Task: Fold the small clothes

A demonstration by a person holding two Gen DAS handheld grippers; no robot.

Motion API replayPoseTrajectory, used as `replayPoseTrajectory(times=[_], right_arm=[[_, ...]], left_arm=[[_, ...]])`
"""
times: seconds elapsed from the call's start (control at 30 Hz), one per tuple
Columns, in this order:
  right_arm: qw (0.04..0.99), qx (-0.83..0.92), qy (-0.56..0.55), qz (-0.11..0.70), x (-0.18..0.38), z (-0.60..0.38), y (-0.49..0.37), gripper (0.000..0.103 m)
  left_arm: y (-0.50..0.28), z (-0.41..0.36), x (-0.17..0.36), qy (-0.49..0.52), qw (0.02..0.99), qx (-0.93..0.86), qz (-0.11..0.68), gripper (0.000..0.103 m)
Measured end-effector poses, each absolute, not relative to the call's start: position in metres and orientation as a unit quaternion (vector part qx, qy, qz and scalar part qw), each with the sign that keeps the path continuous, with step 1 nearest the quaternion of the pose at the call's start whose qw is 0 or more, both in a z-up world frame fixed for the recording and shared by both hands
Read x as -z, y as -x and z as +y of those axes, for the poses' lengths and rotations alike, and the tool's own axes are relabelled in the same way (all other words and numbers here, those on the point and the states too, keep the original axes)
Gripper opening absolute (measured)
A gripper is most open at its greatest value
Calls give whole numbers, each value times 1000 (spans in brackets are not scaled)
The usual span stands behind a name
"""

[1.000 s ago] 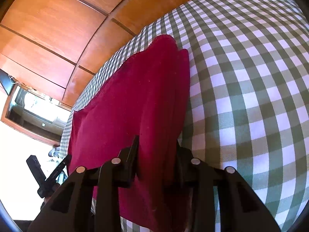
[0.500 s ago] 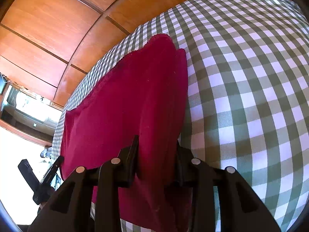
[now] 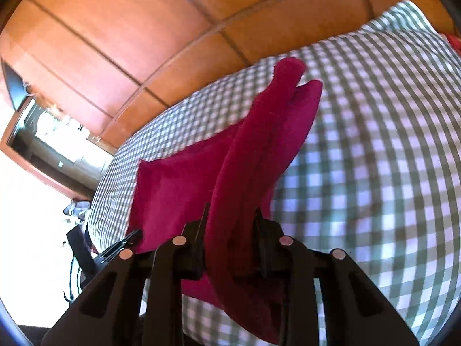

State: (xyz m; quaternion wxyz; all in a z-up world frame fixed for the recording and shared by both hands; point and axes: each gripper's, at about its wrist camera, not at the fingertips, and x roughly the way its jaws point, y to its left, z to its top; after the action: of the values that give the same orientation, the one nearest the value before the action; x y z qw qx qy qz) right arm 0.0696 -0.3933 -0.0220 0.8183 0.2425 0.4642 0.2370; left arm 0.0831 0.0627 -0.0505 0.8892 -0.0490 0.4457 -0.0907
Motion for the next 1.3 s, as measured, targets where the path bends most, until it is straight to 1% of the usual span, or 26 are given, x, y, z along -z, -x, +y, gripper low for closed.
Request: replayPoseTrajectory(times=[0.17, 0.33, 0.5, 0.87, 1.0, 1.1, 1.17, 1.2, 1.27, 1.3], right_arm=[[821, -262, -211, 461, -5, -352, -70, 24], [821, -293, -181, 456, -33, -300, -76, 23], [810, -319, -154, 467, -43, -245, -80, 22], [769, -389, -121, 493, -26, -135, -89, 22], [750, -394, -103, 521, -1, -120, -91, 22], [734, -406, -102, 534, 15, -115, -88, 25], [725, -417, -117, 535, 19, -116, -88, 31], [718, -424, -130, 536, 20, -116, -88, 39], [711, -438, -154, 528, 19, -128, -89, 45], [712, -446, -163, 518, 14, -138, -88, 46]], left_arm=[[-85, 93, 42, 144, 874, 127, 447, 9], [-85, 96, 44, 119, 874, 135, 452, 9], [-89, 98, 52, 121, 868, 142, 460, 9], [-91, 104, 59, 137, 862, 156, 463, 9], [-88, 111, 59, 153, 858, 162, 462, 9], [-84, 115, 58, 162, 857, 166, 460, 9], [-82, 116, 56, 163, 857, 165, 460, 9], [-80, 116, 55, 163, 857, 165, 460, 9], [-77, 116, 51, 163, 858, 164, 459, 9], [-75, 117, 50, 163, 858, 162, 459, 9]])
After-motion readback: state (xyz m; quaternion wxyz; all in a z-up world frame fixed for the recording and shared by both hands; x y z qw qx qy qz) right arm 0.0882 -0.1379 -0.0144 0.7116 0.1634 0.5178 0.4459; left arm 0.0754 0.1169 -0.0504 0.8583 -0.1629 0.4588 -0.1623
